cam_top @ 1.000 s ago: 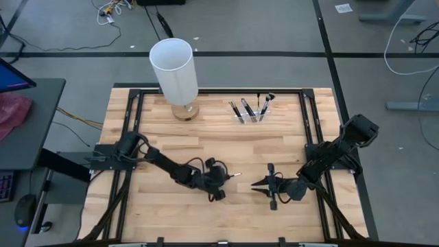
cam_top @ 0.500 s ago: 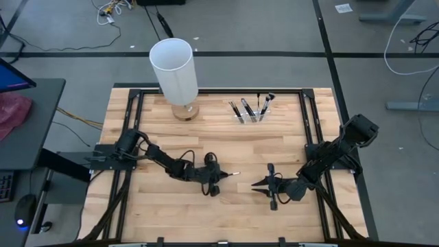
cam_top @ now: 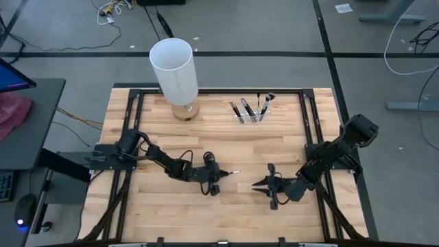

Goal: Sort items
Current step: Put the eyeshadow brush into the transparent organizer

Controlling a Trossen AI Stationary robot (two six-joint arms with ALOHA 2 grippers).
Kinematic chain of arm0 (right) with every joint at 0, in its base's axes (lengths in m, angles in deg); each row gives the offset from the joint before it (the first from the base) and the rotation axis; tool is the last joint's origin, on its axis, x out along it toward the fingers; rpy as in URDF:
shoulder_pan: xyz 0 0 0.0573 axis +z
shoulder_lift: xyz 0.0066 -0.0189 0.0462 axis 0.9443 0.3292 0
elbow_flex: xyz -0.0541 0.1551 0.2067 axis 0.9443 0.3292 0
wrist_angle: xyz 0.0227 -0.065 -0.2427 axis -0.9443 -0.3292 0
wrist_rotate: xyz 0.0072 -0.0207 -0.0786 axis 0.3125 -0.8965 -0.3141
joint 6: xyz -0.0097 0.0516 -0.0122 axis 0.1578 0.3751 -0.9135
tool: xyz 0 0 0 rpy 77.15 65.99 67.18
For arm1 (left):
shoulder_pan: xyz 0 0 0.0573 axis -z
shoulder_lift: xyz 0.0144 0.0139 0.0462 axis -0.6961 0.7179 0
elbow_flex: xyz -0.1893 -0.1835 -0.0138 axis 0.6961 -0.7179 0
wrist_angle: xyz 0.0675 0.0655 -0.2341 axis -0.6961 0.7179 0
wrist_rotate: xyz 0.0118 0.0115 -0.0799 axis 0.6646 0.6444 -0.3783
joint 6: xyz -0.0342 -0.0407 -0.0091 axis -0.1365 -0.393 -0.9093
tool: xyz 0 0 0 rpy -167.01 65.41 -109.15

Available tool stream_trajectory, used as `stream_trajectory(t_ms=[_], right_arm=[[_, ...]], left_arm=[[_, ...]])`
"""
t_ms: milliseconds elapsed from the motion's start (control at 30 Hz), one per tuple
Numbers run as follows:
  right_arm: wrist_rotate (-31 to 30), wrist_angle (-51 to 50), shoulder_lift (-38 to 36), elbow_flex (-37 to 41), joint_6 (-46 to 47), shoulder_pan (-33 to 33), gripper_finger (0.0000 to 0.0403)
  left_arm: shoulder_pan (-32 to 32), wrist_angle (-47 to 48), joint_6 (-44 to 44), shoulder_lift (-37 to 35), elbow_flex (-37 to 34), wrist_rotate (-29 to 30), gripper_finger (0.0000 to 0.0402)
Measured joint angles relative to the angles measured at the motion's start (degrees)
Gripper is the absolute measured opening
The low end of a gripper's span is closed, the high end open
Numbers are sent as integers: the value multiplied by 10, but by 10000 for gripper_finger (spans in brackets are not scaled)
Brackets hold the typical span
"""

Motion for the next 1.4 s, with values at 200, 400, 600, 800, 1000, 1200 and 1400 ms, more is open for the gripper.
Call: stream_trajectory(t_ms=[200, 400, 600, 800, 1000, 1200, 1400], right_arm=[[0, -62, 0, 0, 77, -4, 94], [-1, -89, 0, 0, 107, -19, 141], [-1, -89, 0, 0, 108, -29, 173], [-1, -88, 0, 0, 106, -29, 183], [-1, -88, 0, 0, 105, -29, 180], [-1, -87, 0, 0, 105, -29, 180], [-1, -85, 0, 0, 105, -29, 180]], left_arm=[[0, -47, 0, -1, 1, 2, 3], [-2, -68, 10, -2, 2, 16, 6], [-29, -43, 48, -20, 3, 71, 39], [-88, 65, 48, -36, 3, -28, 139], [-117, 136, 63, -24, 6, -36, 198], [-117, 135, 75, -3, 7, -47, 145], [-118, 139, 70, 2, 8, -58, 46]])
